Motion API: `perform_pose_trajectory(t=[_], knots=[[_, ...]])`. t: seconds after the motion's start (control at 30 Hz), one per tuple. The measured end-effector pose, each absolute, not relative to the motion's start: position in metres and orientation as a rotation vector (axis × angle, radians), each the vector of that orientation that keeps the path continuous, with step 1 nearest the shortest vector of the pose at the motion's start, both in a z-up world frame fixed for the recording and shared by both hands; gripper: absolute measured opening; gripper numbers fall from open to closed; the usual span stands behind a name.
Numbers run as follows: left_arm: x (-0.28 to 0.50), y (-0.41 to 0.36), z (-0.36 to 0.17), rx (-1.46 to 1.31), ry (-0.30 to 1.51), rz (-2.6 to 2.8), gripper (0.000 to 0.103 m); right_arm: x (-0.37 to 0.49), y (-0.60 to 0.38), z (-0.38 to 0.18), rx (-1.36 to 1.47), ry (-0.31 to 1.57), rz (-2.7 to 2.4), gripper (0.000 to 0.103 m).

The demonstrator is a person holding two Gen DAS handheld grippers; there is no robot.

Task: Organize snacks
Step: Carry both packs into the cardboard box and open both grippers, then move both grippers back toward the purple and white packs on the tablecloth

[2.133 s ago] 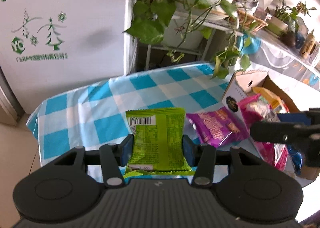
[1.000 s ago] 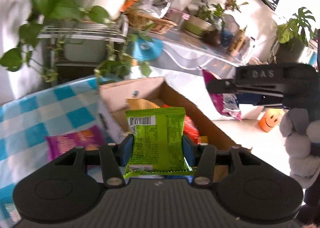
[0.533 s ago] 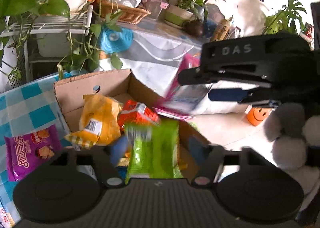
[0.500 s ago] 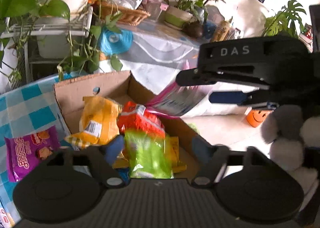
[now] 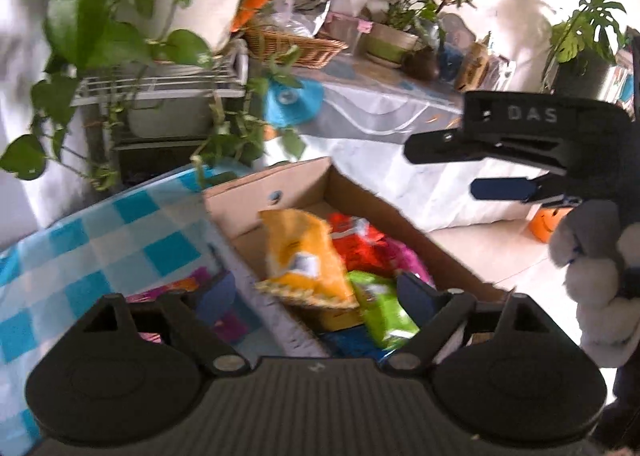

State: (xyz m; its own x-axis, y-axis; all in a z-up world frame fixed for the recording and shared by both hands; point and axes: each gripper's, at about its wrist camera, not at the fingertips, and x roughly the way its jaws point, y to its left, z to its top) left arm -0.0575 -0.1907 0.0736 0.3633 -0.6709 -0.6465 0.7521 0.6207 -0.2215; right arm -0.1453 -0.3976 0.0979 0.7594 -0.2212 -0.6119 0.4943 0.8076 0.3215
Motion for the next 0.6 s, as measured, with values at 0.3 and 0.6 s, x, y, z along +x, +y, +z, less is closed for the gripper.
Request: perform_pose_trajectory(t=[0.3, 0.6], knots=[[-0.035, -0.141, 0.063, 0.188, 0.837, -0.833, 0.088, -0.134, -0.381, 0.098, 0.453, 0.587, -0.348, 0.095], [-0.006, -0.089, 0.037, 0.129, 0.914, -0.661, 0.088, -0.113, -0.351, 0.096, 0.407, 0.597, -0.254, 0.095]])
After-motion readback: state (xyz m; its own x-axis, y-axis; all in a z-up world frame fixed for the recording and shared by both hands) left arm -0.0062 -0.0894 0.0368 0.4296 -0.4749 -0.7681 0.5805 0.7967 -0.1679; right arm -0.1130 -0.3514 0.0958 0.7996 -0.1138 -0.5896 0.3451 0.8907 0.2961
